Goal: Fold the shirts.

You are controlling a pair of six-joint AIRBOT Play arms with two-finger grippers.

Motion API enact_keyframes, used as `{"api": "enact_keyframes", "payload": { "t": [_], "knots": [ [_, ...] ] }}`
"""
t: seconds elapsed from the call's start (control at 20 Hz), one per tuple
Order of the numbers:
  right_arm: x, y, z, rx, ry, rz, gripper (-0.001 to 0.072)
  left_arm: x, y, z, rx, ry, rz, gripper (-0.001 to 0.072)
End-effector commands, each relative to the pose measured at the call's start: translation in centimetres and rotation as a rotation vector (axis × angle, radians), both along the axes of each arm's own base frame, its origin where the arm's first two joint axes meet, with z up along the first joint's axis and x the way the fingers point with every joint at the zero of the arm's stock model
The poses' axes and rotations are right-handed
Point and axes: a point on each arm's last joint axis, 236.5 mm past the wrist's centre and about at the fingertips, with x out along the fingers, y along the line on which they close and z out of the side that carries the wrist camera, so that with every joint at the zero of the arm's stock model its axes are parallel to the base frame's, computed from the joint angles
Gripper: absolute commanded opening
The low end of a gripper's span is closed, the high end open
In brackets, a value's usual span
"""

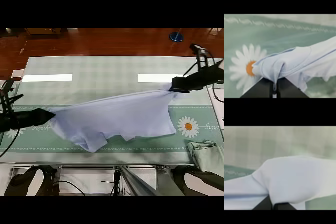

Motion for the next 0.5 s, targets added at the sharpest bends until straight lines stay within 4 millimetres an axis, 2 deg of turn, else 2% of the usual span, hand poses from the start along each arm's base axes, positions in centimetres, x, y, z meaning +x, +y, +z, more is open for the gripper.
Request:
{"api": "enact_keyframes", "payload": {
  "t": [0.0,0.15,0.25,0.35,0.45],
  "knots": [
    [6.6,-0.7,-2.7,-0.013,-0.165,-0.074,0.0028,5.3,2.4,-3.5,0.004,-0.048,0.105,0.0024],
    [9.2,0.3,-2.8,0.080,-0.230,-0.161,0.0028,7.2,2.3,-7.3,-0.092,0.046,0.192,0.0024],
    [10.0,0.5,-3.6,0.105,-0.236,-0.188,0.0028,7.9,1.7,-10.0,-0.088,0.078,0.176,0.0024],
    [10.0,0.5,-5.2,0.105,-0.202,-0.190,0.0029,8.1,1.2,-12.3,-0.078,0.115,0.174,0.0024],
    [8.9,1.0,-7.3,0.111,-0.124,-0.175,0.0029,7.8,0.4,-13.8,-0.071,0.152,0.157,0.0025]
  ]
}}
